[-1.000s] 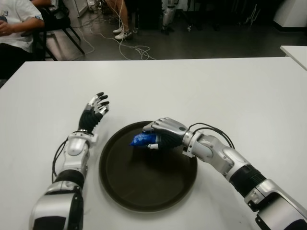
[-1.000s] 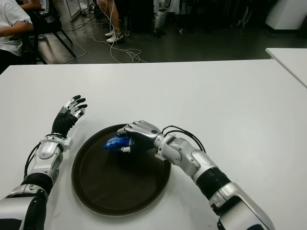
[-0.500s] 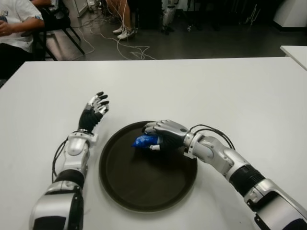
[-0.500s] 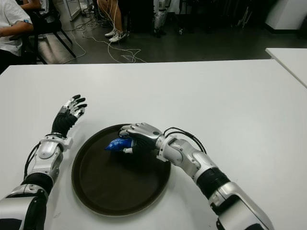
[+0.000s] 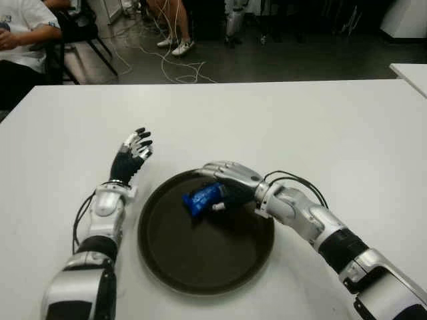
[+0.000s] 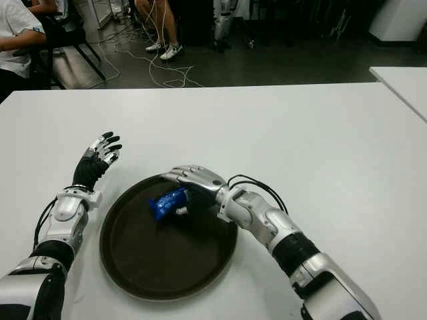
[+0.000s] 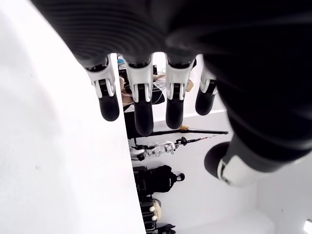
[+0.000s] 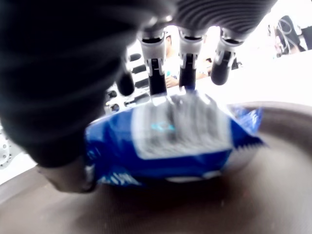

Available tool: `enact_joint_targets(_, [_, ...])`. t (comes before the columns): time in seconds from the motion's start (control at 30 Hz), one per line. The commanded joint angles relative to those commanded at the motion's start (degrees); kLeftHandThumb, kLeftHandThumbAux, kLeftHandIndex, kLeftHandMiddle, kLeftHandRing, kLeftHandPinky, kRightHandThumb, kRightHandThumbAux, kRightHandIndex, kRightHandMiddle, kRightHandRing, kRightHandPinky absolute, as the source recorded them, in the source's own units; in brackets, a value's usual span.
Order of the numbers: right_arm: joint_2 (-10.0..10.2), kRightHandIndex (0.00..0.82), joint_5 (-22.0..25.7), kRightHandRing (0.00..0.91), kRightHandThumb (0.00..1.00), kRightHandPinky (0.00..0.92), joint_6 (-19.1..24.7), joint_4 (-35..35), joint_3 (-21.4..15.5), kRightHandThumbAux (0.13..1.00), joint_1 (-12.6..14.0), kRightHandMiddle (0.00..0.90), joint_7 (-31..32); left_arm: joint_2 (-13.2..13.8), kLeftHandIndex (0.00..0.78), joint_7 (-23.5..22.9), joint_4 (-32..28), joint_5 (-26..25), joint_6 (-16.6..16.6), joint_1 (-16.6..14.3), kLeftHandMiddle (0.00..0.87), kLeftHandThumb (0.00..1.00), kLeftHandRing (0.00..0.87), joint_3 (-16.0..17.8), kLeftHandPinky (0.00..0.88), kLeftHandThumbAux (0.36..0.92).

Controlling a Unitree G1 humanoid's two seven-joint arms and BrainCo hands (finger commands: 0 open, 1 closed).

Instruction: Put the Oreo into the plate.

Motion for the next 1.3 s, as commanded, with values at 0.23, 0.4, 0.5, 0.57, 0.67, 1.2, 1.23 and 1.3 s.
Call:
enact_joint_targets(0.23, [-0.13,0.000,-1.28,0.011,0.095,0.010,1.16,-0.74,0.15,0.431,0.27,0.015,-1.24,0.18,0.100,0.06,0.06,0.23,0.10,-0.16,0.176,0.150,0.154,-0.13,0.138,0.660])
enact_joint_targets(0.4, [-0.24,0.000,-1.51,0.004,0.077,0.003,1.39,-0.80,0.30,0.404,0.19,0.012,-1.69,0.24,0.098,-0.14,0.32,0.09,0.36,-0.25,0.173,0.157,0.153,0.03,0.128,0.670])
enact_joint_targets(0.5, [-0.26,0.000,-1.70,0.001,0.086,0.001,1.58,-0.68,0.38,0.398,0.10,0.010,-2.04,0.26,0.090,-0.16,0.40,0.09,0.38,-0.29,0.166,0.157,0.150,0.04,0.125,0.658])
enact_joint_targets(0.57, [-0.21,0.000,-1.74,0.000,0.060,0.000,1.71,-0.64,0.39,0.386,0.13,0.011,-2.34,0.24,0.086,-0.14,0.42,0.10,0.32,-0.31,0.162,0.156,0.146,0.03,0.123,0.652])
enact_joint_targets(0.67, [-0.27,0.000,-1.83,0.001,0.036,0.000,1.79,-0.65,0.46,0.379,0.09,0.012,-2.49,0.21,0.083,-0.10,0.34,0.11,0.27,-0.27,0.158,0.155,0.142,0.01,0.116,0.647])
enact_joint_targets(1.2, [-2.00,0.000,-1.71,0.000,0.002,0.000,1.45,-0.09,-1.28,0.346,-0.71,0.003,-3.36,-0.12,0.083,-0.80,-0.09,-0.52,0.75,-0.20,0.160,0.154,0.140,0.26,0.110,0.618])
enact_joint_targets(1.23, [-2.66,0.000,-1.13,0.000,0.001,0.000,0.76,1.22,-2.02,0.334,-1.51,0.002,-3.71,-0.07,0.083,-0.82,0.01,-0.49,0.87,-0.24,0.161,0.151,0.141,0.25,0.110,0.613])
enact_joint_targets(1.3, [-4.45,0.000,0.31,0.000,0.000,0.000,-0.63,2.41,-3.87,0.329,-2.51,0.001,-3.92,0.08,0.082,-0.86,0.50,-0.40,1.13,-0.51,0.158,0.152,0.144,0.23,0.126,0.601])
